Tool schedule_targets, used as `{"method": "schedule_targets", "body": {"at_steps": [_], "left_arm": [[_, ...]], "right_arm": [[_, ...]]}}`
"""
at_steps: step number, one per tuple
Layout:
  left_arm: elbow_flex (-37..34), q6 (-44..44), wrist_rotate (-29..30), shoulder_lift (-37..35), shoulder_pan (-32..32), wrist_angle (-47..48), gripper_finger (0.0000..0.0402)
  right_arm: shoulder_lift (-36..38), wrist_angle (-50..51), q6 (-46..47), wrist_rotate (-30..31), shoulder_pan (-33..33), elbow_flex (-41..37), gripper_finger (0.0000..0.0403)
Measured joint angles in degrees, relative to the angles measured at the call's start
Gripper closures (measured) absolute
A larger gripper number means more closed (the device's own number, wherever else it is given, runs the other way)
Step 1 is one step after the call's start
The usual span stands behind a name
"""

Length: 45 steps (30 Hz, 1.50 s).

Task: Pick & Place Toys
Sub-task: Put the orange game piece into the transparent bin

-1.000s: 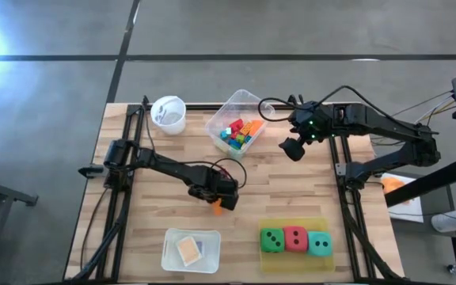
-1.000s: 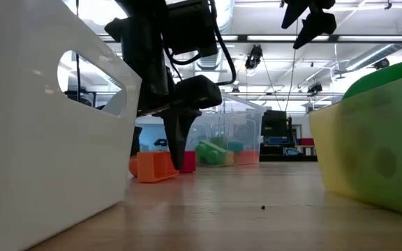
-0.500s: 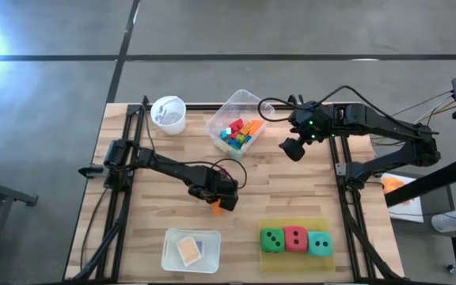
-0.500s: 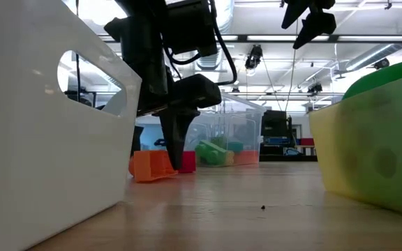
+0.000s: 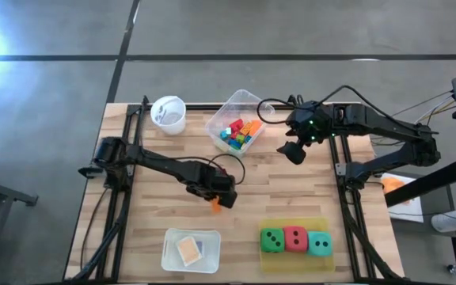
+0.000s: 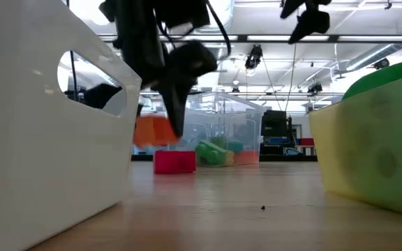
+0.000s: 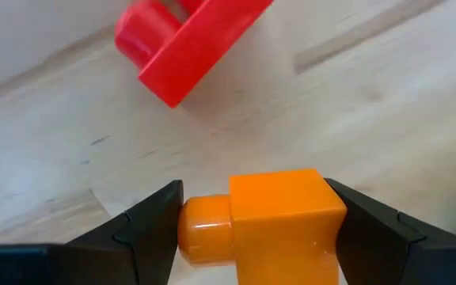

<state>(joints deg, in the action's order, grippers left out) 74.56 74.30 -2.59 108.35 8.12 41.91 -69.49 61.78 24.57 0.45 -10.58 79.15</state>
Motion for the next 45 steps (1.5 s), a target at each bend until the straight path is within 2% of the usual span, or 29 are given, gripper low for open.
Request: {"method": "schedule_targets", "body": {"at_steps": [5, 11, 15, 19, 23, 26, 32, 38, 45], "left_arm": [[0.0, -0.9, 3.9, -5.4, 0.0, -0.2, 0.0130], [0.0, -5.6, 11.9, -14.3, -1.5, -0.9, 0.0131], [0.1, -11.3, 14.2, -20.7, -3.4, -3.6, 0.0131], [0.1, -16.8, 14.8, -25.4, -5.4, -8.1, 0.0131], [0.1, -21.6, 14.3, -28.7, -6.8, -13.5, 0.0131], [0.1, -24.2, 12.9, -30.0, -7.3, -17.5, 0.0131], [0.1, -26.5, 9.0, -30.6, -7.9, -24.8, 0.0131], [0.1, -26.5, 7.8, -30.7, -8.0, -29.5, 0.0131], [0.1, -27.6, 7.2, -30.6, -8.2, -33.0, 0.0131]], "right_arm": [[0.0, -5.6, -0.9, -8.5, 1.5, -0.2, 0.0034], [0.0, -12.7, 8.2, -9.8, 4.2, -1.2, 0.0034], [0.1, -22.6, 14.3, -11.5, 6.6, -3.8, 0.0034], [0.0, -38.2, 20.6, -11.6, 8.7, -7.8, 0.0034], [-0.1, -52.2, 27.2, -10.4, 9.3, -12.6, 0.0034], [-0.1, -57.2, 30.2, -6.9, 9.9, -15.7, 0.0034], [-0.4, -69.9, 32.5, -4.2, 11.6, -20.9, 0.0034], [-1.6, -71.6, 31.1, 1.5, 14.3, -21.6, 0.0034], [-7.3, -73.2, 32.3, 2.8, 15.6, -17.1, 0.0034]]}}
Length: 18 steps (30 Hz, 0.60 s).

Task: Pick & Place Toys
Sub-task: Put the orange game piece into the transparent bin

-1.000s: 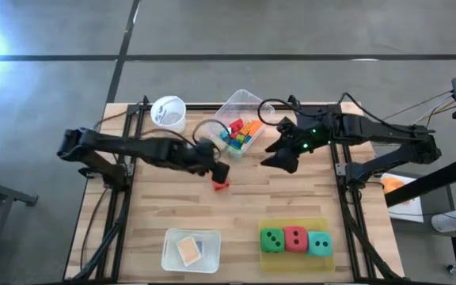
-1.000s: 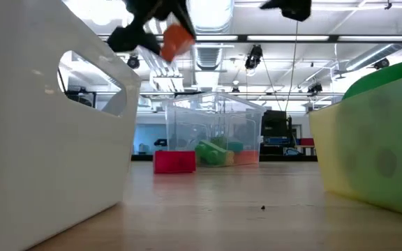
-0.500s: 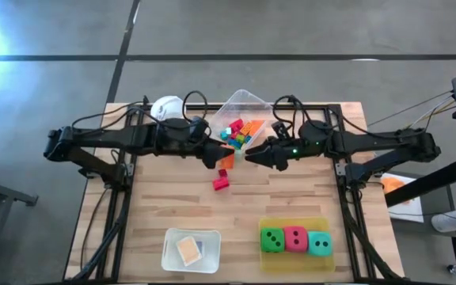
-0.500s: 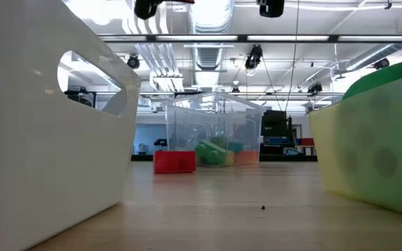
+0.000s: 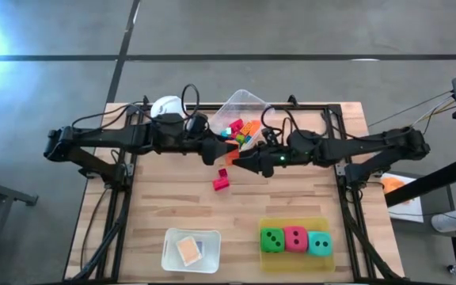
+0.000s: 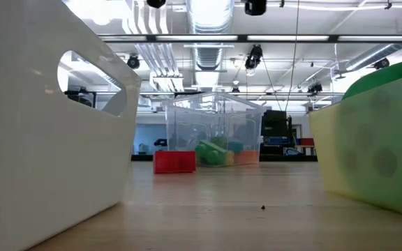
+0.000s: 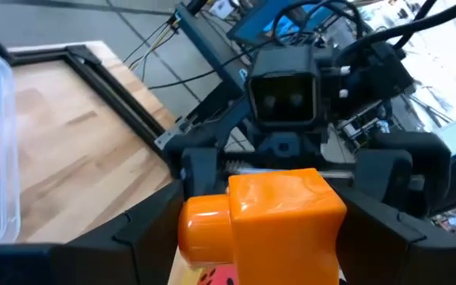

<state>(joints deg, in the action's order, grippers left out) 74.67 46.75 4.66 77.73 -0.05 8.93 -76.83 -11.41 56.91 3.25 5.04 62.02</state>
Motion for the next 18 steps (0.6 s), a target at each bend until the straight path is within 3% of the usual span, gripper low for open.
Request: {"method": "schedule_targets", "body": {"at_steps": [7, 18], "left_arm": [[0.0, -0.9, -3.4, 0.0, 0.1, -0.4, 0.0131], [0.0, 0.0, -5.3, 0.0, 0.4, -3.9, 0.0131]], "right_arm": [[-3.8, -2.7, -0.7, -0.4, 0.1, 4.9, 0.0034], [-4.7, -2.5, -1.6, -1.1, 0.1, 6.1, 0.0044]]}}
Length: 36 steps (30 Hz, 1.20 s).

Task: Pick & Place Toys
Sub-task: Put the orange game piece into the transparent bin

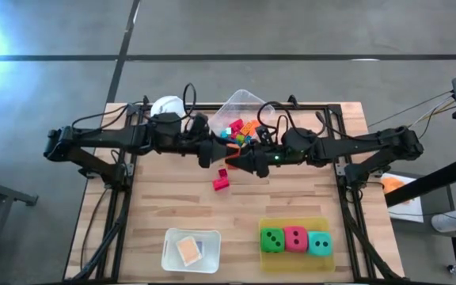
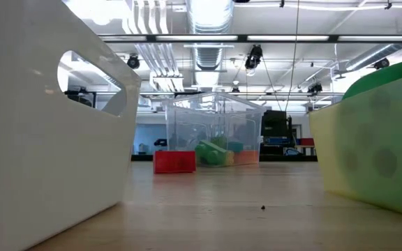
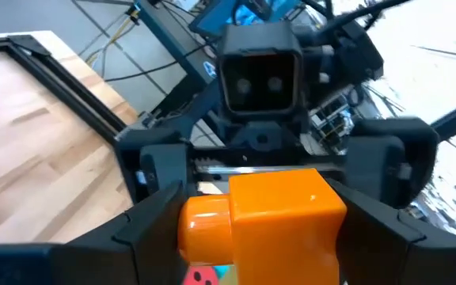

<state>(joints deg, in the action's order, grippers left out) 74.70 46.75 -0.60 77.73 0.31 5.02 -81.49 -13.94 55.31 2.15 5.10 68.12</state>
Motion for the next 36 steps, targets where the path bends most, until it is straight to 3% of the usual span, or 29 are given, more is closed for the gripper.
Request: {"method": "schedule_targets", "body": {"at_steps": [13, 23, 36], "left_arm": [[0.0, -0.4, -2.1, 0.0, 0.0, -1.7, 0.0130], [0.0, 0.7, -3.0, 0.0, 0.0, -1.0, 0.0101], [0.0, 3.1, -5.3, -0.3, 0.0, -0.9, 0.0097]], "right_arm": [[0.1, -0.9, -1.1, -1.4, 0.1, 0.2, 0.0258], [0.1, -1.1, -1.8, -1.9, 0.1, 0.1, 0.0270], [0.3, -1.2, -1.3, -4.2, 0.0, 0.1, 0.0277]]}}
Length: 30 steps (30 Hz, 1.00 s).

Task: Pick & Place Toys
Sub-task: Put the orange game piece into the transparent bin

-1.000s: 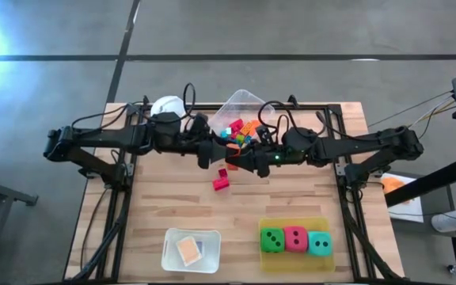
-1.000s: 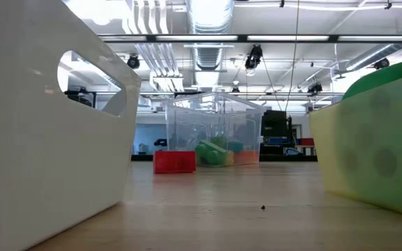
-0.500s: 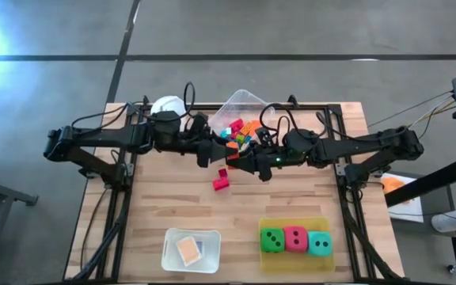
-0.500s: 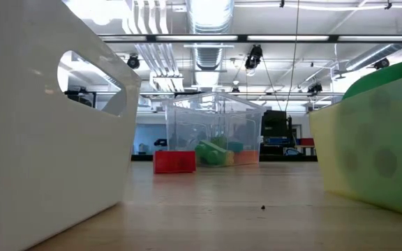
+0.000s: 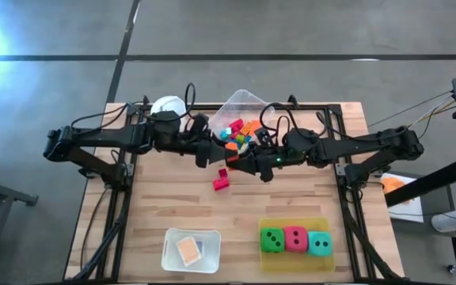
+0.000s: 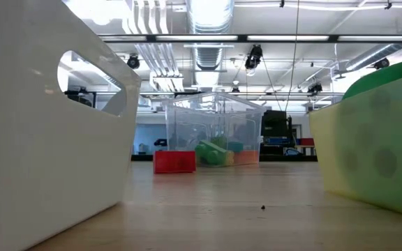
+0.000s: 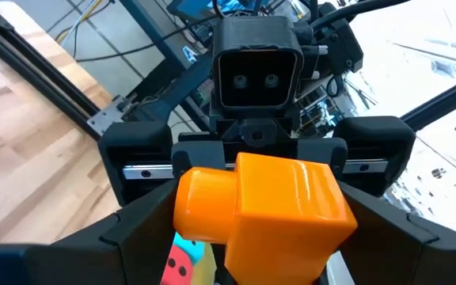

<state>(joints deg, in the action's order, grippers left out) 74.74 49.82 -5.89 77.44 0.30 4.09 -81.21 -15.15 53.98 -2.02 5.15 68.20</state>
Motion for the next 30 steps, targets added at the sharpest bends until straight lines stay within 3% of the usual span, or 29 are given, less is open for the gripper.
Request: {"method": "schedule_targets", "body": {"at_steps": [9, 20, 30], "left_arm": [[0.9, 1.2, 0.1, -2.3, -0.2, 3.8, 0.0096], [2.6, -0.2, 2.8, -5.7, -1.5, 21.6, 0.0096], [2.5, -0.3, 7.4, -10.0, -1.4, 39.3, 0.0096]], "right_arm": [[0.2, -0.5, 0.9, -1.0, -0.1, 0.1, 0.0282], [1.3, 0.1, 0.9, -2.8, -0.2, 0.5, 0.0282], [5.3, 8.6, -0.4, -2.6, -3.6, 0.9, 0.0283]]}}
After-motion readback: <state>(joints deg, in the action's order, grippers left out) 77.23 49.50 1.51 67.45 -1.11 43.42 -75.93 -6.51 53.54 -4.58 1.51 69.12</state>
